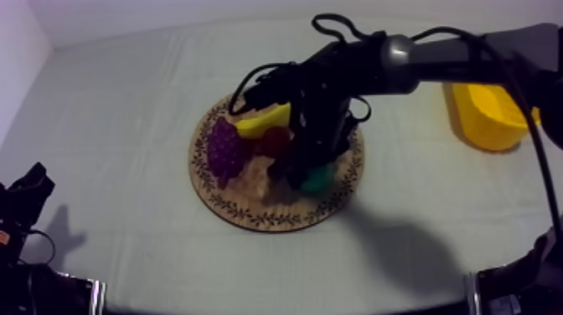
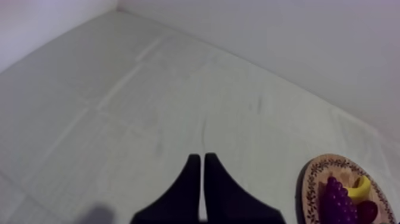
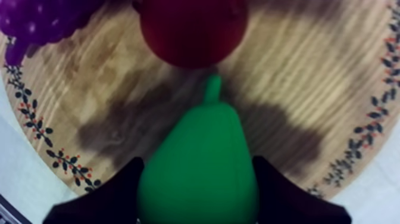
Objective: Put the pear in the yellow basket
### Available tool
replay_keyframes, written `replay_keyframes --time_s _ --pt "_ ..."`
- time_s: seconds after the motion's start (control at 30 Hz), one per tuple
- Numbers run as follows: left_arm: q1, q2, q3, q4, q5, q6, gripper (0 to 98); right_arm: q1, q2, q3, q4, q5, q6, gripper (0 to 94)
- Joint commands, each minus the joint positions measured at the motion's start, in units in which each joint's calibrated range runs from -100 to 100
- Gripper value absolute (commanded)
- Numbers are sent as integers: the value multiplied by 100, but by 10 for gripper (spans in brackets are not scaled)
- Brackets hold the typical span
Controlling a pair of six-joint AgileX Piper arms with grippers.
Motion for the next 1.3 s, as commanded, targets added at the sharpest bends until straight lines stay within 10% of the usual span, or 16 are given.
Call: replay_keyframes --time_s 0.0,0.73,1.27 --pt "-2 2 2 0 5 -1 1 26 -256 71 110 -33 -94 449" --pt "-2 2 2 0 5 -1 1 2464 -3357 -201 1867 -194 -1220 445" --pt "-2 2 2 0 5 -1 1 3862 -2357 152 1726 -557 -1175 448"
